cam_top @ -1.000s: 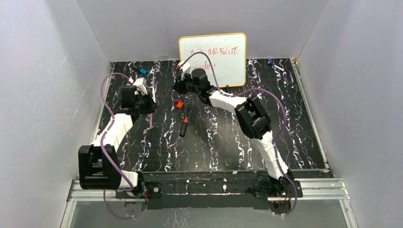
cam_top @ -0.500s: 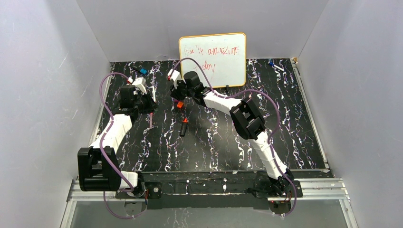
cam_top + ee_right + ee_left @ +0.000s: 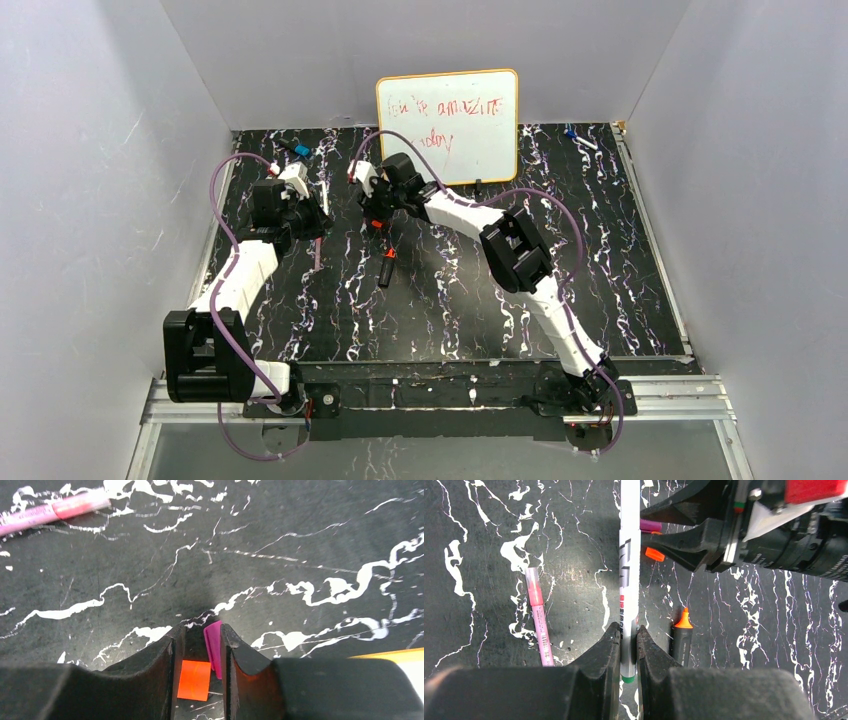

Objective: Insert the pens into the pen caps

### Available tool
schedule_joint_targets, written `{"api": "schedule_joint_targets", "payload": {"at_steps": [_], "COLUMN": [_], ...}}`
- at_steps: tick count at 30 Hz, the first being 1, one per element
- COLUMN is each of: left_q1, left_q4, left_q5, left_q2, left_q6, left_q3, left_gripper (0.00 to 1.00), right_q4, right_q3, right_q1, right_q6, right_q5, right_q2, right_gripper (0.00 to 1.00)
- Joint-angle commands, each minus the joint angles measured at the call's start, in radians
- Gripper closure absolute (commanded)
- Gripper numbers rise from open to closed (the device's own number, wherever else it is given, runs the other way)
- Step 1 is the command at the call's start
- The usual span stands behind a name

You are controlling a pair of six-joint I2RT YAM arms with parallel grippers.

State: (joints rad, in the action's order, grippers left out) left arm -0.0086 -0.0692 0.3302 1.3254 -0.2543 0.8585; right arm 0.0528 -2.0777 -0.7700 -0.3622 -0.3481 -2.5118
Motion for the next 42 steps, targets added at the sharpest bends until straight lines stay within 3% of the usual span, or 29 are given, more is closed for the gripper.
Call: {"api": "schedule_joint_targets", "payload": {"at_steps": [1,19,22,29,31,42], "left_q1": [0.007,0.007,0.007,0.007,0.007,0.007], "left_q4": [-0.019,-0.02,-0.02,-0.023,-0.023,-0.019], "left_q5": [0.021,0.025,0.025,0.028,0.029,0.035], "left_q2": [-0.035,-0.031,-0.029,-0.023,-0.022,-0.017], "left_q6": [0.003,0.005,0.006,0.007,0.007,0.009], "left_q3": [-0.001,0.002,0.002,0.003,0.004,-0.001], "left_gripper": [1.0,1.0,1.0,1.0,1.0,1.0], "right_q4": [0.068,0.072,0.071,0.062,0.05,-0.272], "right_q3": [-0.053,-0.067,-0.066,-0.061,-0.056,0.138], "right_q1": [0.003,0.002,0.003,0.003,0.003,0.028], "right_q6": [-0.052,-0.073,-0.075,-0.067,-0.056,0.131], "right_q5": [-0.023,-0.019,-0.014,-0.011,-0.007,-0.021], "right_q2": [-0.031,-0.067,-0.07,-0.076,-0.075,0.069], "right_gripper": [0.6,0.65,0.72,0.97,0.99,0.99]}}
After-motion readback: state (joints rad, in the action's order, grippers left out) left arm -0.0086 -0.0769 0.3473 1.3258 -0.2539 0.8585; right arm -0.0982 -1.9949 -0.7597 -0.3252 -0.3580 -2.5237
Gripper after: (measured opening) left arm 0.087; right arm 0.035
